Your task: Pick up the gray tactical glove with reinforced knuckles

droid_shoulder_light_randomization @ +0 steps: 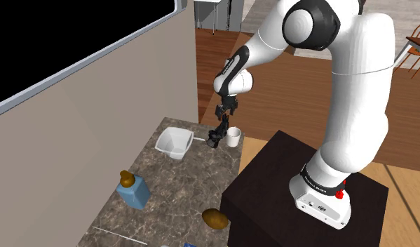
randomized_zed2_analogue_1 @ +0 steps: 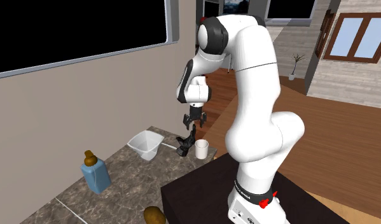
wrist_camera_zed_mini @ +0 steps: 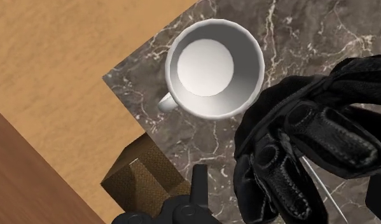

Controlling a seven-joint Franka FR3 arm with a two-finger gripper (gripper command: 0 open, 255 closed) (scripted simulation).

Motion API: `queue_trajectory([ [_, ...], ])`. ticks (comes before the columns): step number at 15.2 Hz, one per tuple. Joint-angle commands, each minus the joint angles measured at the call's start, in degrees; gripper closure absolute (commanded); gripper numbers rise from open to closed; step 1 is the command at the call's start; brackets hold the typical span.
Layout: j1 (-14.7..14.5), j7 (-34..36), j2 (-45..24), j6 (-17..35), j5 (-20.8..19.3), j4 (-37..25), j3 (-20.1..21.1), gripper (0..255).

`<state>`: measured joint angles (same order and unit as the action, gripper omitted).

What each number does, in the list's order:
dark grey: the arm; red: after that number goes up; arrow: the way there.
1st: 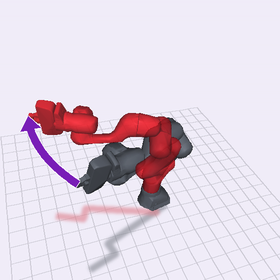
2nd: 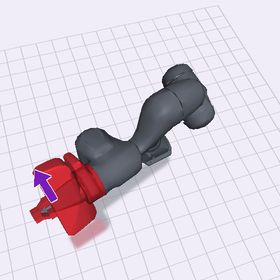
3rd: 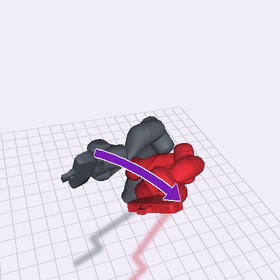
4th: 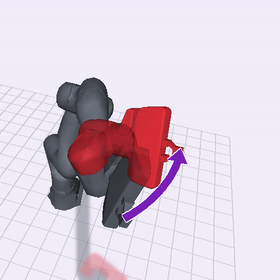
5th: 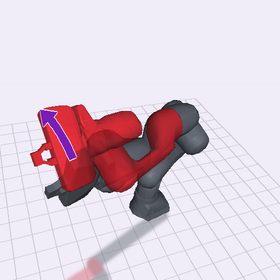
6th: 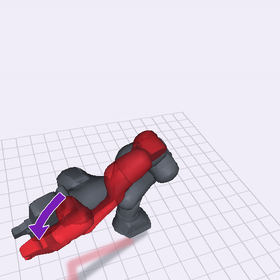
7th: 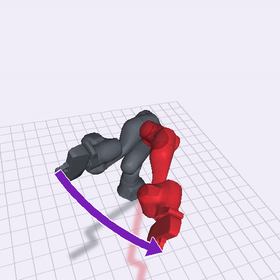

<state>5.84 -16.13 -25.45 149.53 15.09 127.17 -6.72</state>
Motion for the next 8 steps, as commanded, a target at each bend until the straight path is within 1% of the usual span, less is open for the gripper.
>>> queue_trajectory([
  [1, 0.26, -0.42, -1.24, 0.91, 0.43, -0.35, 0.32, 0],
  [2, 0.27, -0.42, -1.24, 0.91, 0.43, -0.35, 0.32, 0],
  [3, 0.23, -0.38, -1.06, 0.88, 0.4, -0.19, 0.29, 255],
  [8, 0.23, -0.38, -1.09, 0.88, 0.4, -0.22, 0.3, 255],
])
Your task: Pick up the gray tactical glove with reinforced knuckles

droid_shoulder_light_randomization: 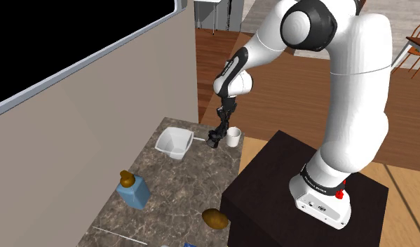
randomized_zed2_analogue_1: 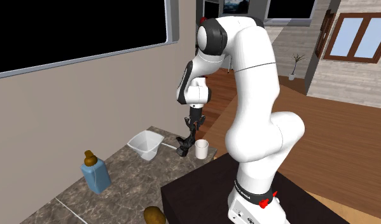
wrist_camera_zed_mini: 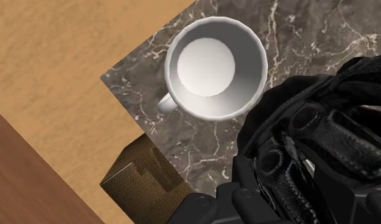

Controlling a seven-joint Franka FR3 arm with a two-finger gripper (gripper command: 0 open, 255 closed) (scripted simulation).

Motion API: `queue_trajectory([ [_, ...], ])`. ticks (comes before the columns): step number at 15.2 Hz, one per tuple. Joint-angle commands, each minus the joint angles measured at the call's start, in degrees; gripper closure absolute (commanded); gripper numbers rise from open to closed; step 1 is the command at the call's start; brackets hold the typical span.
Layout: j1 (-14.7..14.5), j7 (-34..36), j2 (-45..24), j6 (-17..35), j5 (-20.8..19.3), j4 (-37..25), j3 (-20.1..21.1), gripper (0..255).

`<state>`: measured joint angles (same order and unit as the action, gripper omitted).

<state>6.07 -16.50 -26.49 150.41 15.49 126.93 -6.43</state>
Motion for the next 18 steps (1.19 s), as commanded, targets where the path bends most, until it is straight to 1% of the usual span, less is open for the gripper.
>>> queue_trajectory([
  [1, 0.0, 0.0, -0.04, 0.0, 0.0, 0.02, 0.01, 255],
  [4, 0.04, -0.04, -0.2, 0.03, 0.03, -0.11, 0.02, 255],
  [18, -1.53, 3.19, 9.48, -8.47, -3.73, 0.88, -2.29, 255],
])
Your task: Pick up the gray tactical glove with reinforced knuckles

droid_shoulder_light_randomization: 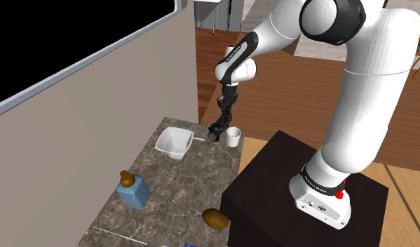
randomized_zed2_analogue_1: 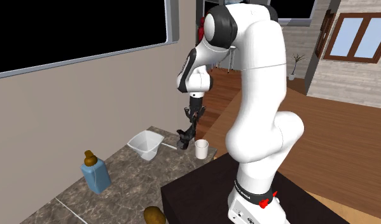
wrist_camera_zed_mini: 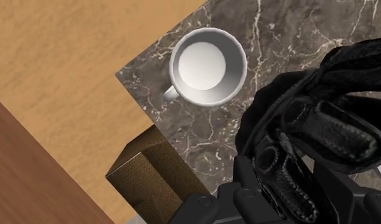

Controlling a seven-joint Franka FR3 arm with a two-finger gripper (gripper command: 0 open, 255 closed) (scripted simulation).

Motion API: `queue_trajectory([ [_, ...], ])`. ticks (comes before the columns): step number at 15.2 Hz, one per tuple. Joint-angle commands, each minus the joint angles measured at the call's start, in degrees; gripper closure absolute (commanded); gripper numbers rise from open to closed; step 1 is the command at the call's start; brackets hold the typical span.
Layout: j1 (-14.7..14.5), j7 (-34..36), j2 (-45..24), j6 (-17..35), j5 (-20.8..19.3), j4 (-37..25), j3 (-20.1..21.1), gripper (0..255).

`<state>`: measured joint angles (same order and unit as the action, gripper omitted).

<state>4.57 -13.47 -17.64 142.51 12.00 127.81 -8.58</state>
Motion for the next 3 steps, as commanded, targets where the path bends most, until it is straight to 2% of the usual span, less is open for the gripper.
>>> queue_trajectory([
  [1, -0.11, 0.38, 1.27, -1.22, -0.51, -0.02, -0.26, 255],
  [3, -0.12, 0.41, 1.37, -1.32, -0.55, -0.02, -0.28, 255],
])
